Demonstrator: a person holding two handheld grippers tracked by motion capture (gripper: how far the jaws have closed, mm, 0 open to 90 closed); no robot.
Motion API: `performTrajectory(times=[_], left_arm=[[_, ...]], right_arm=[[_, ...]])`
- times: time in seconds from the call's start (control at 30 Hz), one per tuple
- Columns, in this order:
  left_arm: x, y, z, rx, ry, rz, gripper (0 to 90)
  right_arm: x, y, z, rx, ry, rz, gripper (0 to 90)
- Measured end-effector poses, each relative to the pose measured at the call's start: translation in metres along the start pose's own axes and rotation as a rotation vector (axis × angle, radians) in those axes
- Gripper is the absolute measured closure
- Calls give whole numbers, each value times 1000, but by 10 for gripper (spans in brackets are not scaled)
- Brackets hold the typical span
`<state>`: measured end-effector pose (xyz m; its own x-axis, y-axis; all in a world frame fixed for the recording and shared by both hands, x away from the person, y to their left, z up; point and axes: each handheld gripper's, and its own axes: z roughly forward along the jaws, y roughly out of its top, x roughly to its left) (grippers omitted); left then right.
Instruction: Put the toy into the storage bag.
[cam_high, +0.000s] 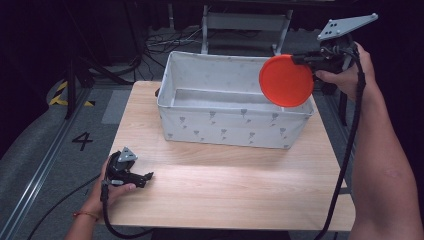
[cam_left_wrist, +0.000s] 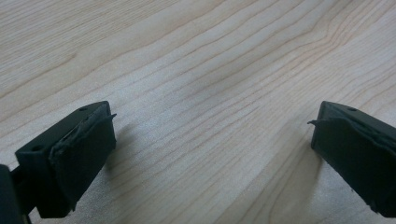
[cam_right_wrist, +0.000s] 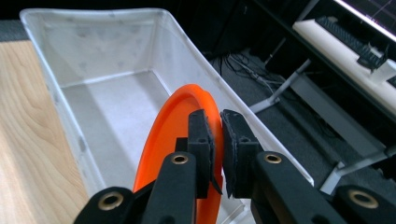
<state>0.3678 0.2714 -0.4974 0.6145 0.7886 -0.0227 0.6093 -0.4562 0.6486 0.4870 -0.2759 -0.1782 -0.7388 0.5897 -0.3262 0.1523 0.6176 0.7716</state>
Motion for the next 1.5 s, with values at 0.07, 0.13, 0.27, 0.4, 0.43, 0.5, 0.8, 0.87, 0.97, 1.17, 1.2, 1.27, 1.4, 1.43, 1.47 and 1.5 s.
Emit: performTrajectory(times=[0.07,0.13,0.27,0.4,0.43,0.5,0.8,0.87,0.97,1.17,1.2,1.27,1.4,1.43,1.47,1.5], left_arm=[[0,0,0,0,0,0,2],[0,0,0,0,1,0,2],[0,0,0,0,0,0,2],[0,0,0,0,0,0,2],[0,0,0,0,0,0,2],[0,0,0,0,0,0,2],[0,0,0,0,1,0,2],[0,0,0,-1,1,0,2],[0,0,0,-1,1,0,2],[0,0,0,0,1,0,2],[0,0,0,0,1,0,2],[0,0,0,0,1,0,2],[0,0,0,-1,1,0,2],[0,0,0,0,1,0,2],[0,0,0,0,1,0,2],[0,0,0,-1,1,0,2]], right_arm=[[-1,-5,8,4,-10,-1,824],[-2,-10,17,5,-6,10,824],[-3,-20,32,23,15,9,824],[-3,-28,45,37,35,5,823],[-3,-29,48,48,36,5,823],[-2,-32,53,60,49,-2,823],[8,-48,67,121,127,-58,823],[10,-50,69,135,142,-73,823],[13,-54,71,174,167,-94,822],[17,-60,77,235,217,-135,822],[17,-60,79,251,225,-144,822],[19,-60,83,287,240,-164,821],[23,-60,89,360,284,-201,818],[24,-60,91,377,302,-212,818],[24,-60,92,387,307,-218,818],[25,-60,94,404,308,-216,817]])
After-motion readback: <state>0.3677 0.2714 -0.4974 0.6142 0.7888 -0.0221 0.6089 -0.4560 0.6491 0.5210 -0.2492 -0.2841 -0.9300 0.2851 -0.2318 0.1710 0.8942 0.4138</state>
